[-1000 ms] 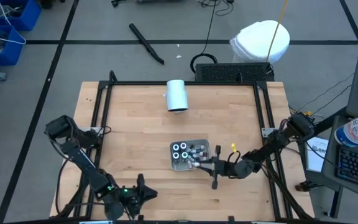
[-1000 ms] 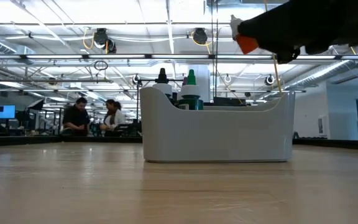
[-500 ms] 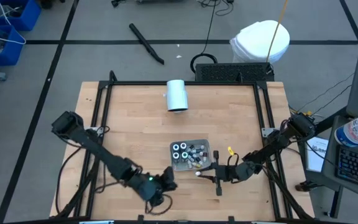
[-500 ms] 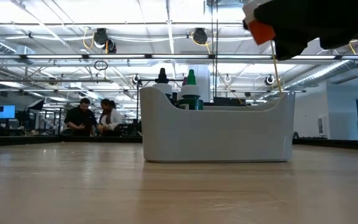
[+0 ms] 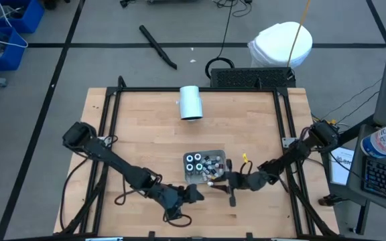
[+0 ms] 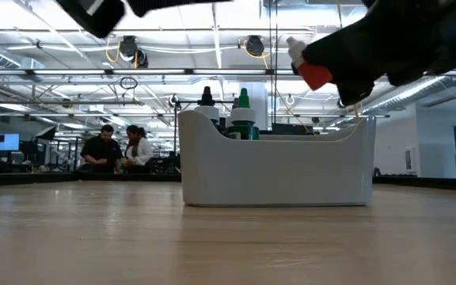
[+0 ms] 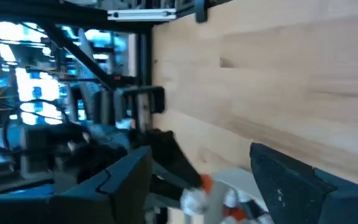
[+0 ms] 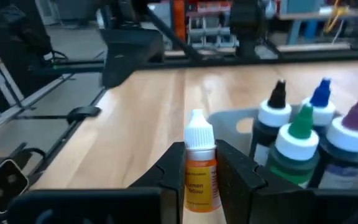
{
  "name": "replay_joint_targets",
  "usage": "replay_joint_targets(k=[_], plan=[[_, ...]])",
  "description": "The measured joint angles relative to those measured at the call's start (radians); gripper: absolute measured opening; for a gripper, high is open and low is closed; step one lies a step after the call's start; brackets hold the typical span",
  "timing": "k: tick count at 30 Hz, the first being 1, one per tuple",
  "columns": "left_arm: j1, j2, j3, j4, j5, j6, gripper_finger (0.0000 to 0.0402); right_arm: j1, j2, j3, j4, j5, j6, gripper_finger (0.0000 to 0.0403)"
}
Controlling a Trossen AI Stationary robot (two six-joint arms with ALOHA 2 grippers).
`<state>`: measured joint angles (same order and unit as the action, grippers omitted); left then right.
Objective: Pick & Place food coloring
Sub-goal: Put the orange food coloring bottle into the gray bin
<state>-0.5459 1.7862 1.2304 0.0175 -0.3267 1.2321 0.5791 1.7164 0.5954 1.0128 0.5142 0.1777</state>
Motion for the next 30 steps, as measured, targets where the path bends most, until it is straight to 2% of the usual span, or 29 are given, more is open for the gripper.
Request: replay_joint_targets(k=[5, 13, 30], plan=[[0.022, 0.049, 0.0, 0.046, -0.039, 0.048, 0.0269, -0.012, 0.0, 0.074, -0.141, -0.048, 0.049, 0.0055], [0.042, 0.078, -0.001, 0.047, -0.044, 0.049, 0.0241, 0.008, 0.0, 0.216, -0.363, -0.048, 0.05, 0.0055], [0.077, 0.078, -0.001, 0.046, -0.038, 0.052, 0.0198, 0.011, 0.001, 0.219, -0.372, -0.072, 0.076, 0.0055]])
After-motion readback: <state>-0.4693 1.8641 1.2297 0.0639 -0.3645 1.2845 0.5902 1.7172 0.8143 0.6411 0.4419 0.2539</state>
